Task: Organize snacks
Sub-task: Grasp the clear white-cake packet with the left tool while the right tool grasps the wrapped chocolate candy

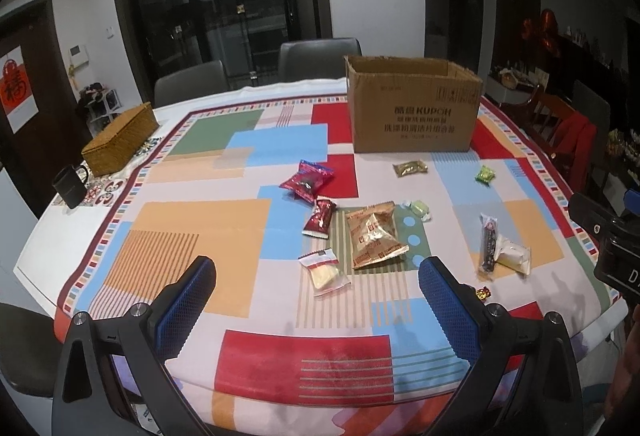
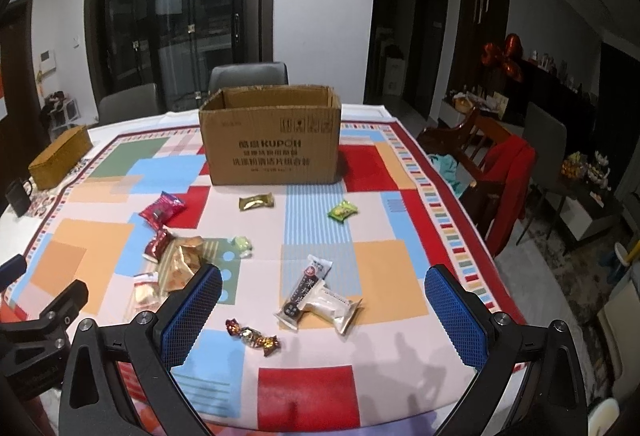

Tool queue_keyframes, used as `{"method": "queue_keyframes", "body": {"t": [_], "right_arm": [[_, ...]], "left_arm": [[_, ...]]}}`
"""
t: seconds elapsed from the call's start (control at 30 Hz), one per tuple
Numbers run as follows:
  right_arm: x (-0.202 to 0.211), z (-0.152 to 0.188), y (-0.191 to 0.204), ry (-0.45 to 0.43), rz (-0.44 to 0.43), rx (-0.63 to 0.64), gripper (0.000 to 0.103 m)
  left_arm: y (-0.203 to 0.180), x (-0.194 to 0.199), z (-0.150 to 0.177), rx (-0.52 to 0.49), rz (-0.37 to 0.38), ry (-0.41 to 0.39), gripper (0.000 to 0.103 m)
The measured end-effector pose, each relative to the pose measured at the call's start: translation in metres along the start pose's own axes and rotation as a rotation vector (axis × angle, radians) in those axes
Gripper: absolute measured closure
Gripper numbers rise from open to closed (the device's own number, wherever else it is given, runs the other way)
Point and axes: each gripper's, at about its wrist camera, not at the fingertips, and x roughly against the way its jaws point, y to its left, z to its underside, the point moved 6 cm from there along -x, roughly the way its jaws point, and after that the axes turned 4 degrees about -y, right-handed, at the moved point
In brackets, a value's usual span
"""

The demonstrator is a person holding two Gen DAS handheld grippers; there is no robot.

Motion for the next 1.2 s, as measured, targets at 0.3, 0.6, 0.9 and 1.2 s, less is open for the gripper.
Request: {"method": "queue_keyframes", "body": {"t": [0.3, 0.6, 0.9, 1.2], "right_arm": [[-0.028, 0.019, 0.017, 0.068, -0.030, 0.016, 0.000], [-0.053, 0.036, 0.039, 0.124, -0.058, 0.058, 0.001], [-0.080, 0.047, 0.055, 0.189, -0.096, 0.067, 0.013], [-0.097, 0.069, 0.072, 0.275, -0.134, 0.113, 0.018]], "left_arm": [[0.004, -0.027, 0.012, -0.017, -0.006, 0.055, 0.000], [0.008, -0.058, 0.025, -0.001, -0.003, 0.098, 0.000], [0.009, -0.091, 0.035, -0.001, -0.004, 0.150, 0.004], [0.011, -0.114, 0.046, 0.005, -0.006, 0.201, 0.008]]}}
